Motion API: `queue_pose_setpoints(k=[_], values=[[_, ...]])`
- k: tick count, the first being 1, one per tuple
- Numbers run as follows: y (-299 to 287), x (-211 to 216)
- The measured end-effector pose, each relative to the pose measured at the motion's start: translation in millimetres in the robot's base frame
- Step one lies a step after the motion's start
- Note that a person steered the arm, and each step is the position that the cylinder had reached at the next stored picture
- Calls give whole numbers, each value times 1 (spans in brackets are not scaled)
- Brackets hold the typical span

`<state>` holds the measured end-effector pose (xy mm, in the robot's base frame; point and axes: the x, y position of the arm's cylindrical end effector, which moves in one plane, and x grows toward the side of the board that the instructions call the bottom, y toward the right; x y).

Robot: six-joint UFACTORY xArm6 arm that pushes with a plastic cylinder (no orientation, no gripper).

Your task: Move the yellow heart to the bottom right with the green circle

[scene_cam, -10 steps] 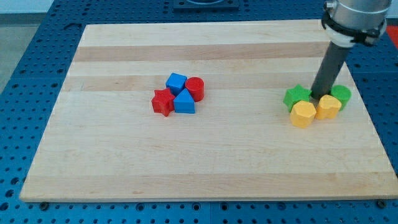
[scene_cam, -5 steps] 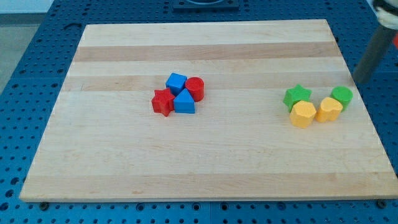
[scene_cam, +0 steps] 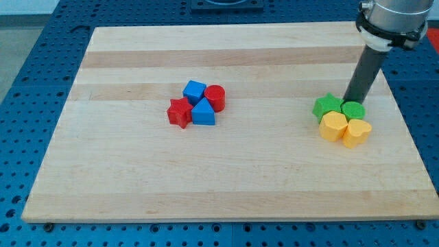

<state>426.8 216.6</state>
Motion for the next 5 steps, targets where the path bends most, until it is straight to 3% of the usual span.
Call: queue_pose_setpoints(k=[2,3,4,5], values=[[-2,27],[-8,8],[-24,15],[-26,46]])
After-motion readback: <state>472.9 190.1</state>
